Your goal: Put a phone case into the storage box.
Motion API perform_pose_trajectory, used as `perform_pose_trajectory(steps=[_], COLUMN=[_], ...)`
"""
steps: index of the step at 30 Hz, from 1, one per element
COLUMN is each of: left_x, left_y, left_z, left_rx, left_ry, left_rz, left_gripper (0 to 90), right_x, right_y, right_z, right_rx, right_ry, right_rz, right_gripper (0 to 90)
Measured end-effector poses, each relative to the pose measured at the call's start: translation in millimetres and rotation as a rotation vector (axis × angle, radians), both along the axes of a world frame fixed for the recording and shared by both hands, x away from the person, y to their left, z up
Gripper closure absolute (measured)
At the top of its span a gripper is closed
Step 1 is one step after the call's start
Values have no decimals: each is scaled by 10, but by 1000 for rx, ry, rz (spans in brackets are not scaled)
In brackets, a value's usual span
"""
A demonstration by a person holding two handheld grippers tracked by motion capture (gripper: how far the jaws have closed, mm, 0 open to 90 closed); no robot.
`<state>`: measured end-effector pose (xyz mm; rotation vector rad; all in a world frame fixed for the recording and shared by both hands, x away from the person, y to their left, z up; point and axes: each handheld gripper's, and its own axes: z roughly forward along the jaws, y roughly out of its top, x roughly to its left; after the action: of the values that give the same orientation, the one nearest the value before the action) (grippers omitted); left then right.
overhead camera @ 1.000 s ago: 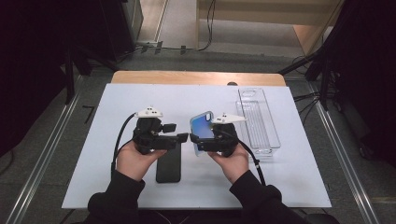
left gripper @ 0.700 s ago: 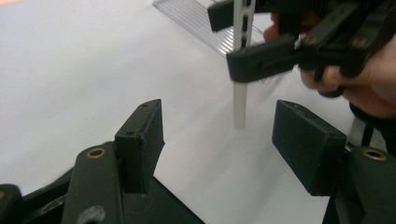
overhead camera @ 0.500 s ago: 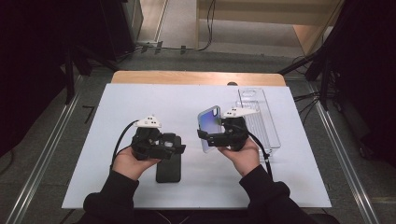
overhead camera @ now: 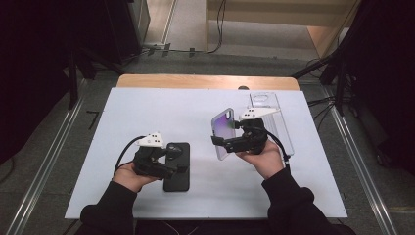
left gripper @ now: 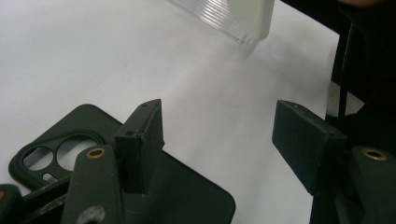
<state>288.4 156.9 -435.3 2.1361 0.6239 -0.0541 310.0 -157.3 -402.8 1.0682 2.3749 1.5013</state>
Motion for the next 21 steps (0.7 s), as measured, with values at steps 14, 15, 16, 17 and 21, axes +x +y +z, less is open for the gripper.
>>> perform_pose_trajectory(steps=[14, 15, 16, 17, 21], left_x=[-64, -71, -82, -88, -105], left_y=[230, 251, 270, 289, 341], left_z=[-156, -162, -164, -166, -161], left_rx=[21, 24, 27, 26, 27], left_ry=[37, 38, 44, 43, 41], left_rz=[19, 21, 25, 26, 57], left_gripper=[339, 339, 340, 339, 339], right_x=[23, 24, 28, 31, 53], right_y=[-127, -138, -153, -169, -259], right_z=[82, 91, 100, 110, 160], right_rx=[-4, -5, -6, -5, 3], right_ry=[-3, 0, -2, -4, -6], right_rz=[11, 7, 4, -2, -38], right_gripper=[159, 159, 159, 159, 159])
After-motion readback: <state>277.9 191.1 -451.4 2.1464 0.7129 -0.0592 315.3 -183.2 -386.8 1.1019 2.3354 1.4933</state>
